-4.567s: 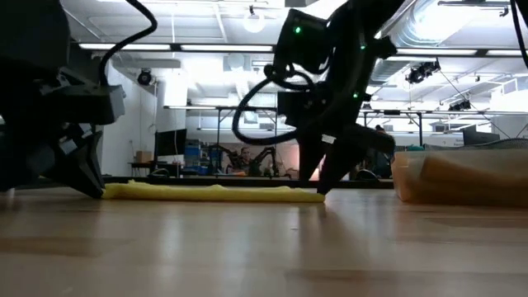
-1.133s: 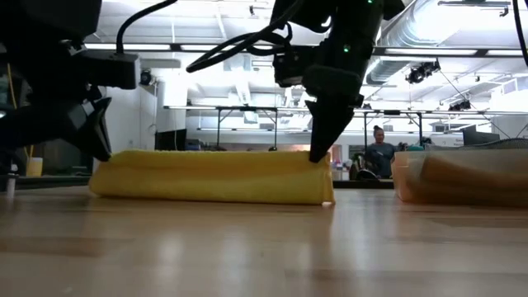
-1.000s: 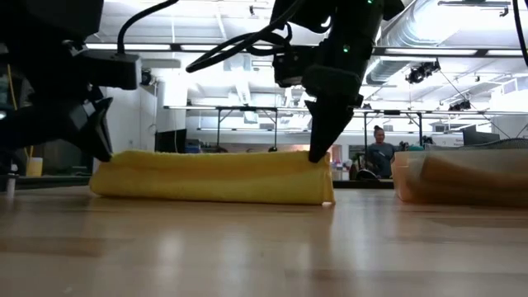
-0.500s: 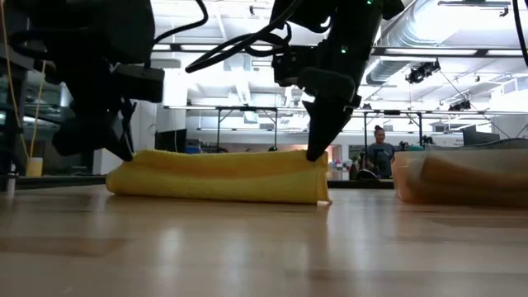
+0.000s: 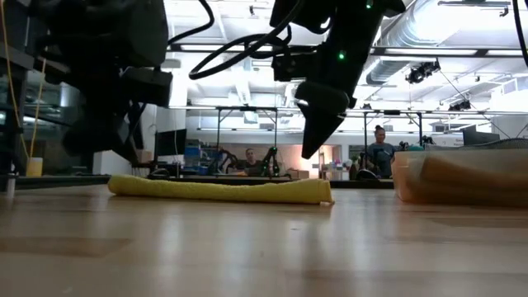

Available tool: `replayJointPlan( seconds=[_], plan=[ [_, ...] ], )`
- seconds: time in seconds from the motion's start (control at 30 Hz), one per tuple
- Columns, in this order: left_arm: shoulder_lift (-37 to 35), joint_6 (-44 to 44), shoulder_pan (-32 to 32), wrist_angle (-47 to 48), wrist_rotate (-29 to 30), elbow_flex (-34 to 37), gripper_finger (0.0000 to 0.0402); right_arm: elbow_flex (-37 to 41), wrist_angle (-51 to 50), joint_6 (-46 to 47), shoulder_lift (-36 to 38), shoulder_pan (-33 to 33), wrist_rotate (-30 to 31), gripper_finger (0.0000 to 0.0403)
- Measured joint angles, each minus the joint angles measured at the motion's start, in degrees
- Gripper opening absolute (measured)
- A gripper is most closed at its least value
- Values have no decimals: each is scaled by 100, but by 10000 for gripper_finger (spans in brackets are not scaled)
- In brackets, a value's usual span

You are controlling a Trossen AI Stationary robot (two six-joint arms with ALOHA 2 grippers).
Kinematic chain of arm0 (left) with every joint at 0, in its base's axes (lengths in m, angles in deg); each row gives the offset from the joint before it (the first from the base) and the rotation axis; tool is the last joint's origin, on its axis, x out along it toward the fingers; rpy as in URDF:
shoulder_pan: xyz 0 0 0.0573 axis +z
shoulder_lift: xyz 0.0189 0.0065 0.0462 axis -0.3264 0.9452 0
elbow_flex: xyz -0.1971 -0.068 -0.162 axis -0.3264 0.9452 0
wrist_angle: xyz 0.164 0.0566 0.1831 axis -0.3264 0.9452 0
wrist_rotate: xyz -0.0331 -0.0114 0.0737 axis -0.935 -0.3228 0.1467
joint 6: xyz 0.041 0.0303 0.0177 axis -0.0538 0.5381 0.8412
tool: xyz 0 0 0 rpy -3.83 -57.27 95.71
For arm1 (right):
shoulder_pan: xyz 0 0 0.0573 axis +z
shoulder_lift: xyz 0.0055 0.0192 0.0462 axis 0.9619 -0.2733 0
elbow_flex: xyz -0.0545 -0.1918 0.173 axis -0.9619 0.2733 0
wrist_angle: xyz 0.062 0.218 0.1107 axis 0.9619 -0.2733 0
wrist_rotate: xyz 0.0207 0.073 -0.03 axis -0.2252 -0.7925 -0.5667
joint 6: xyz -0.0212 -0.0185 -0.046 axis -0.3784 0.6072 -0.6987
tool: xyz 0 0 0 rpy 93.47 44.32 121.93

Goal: Fold microfiber towels
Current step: Fold the yellow microfiber cloth

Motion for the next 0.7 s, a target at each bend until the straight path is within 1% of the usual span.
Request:
replayJointPlan(
  seconds=[0.1, 0.17, 0.27, 0.3, 0.33, 0.37, 0.43, 0.5, 0.53, 0.57, 0.7],
  plan=[
    [-123, 35, 2, 178, 211, 1, 162, 0, -41, -321, 0, 0, 20, 206],
    [-283, 53, 2, 170, 218, 2, 166, 0, -131, -543, 0, 10, -111, 213],
    [-636, 498, 0, -125, 176, 75, 168, 2, -235, -614, 0, 82, -209, 215],
    [-788, 761, 6, -375, 13, 157, 168, 2, -267, -596, 0, 110, -209, 215],
    [-982, 1073, 43, -711, -294, 279, 168, 2, -276, -581, 0, 135, -209, 215],
    [-1176, 1403, 105, -1094, -721, 422, 168, 2, -286, -583, 0, 170, -210, 215],
    [-1555, 1937, 294, -1948, -1854, 750, 168, 2, -342, -609, 0, 238, -205, 215],
    [-1893, 2257, 565, -2643, -2725, 1107, 168, 70, -334, -640, 1, 304, -167, 215],
    [-2038, 2290, 728, -2924, -2931, 1254, 168, 176, -290, -641, 20, 339, -127, 215],
    [-2164, 2285, 897, -3118, -3008, 1385, 168, 324, -295, -640, 58, 373, -95, 215],
    [-2560, 2290, 1456, -3415, -3017, 1751, 168, 970, -37, -403, 353, 464, -110, 215]
  ],
)
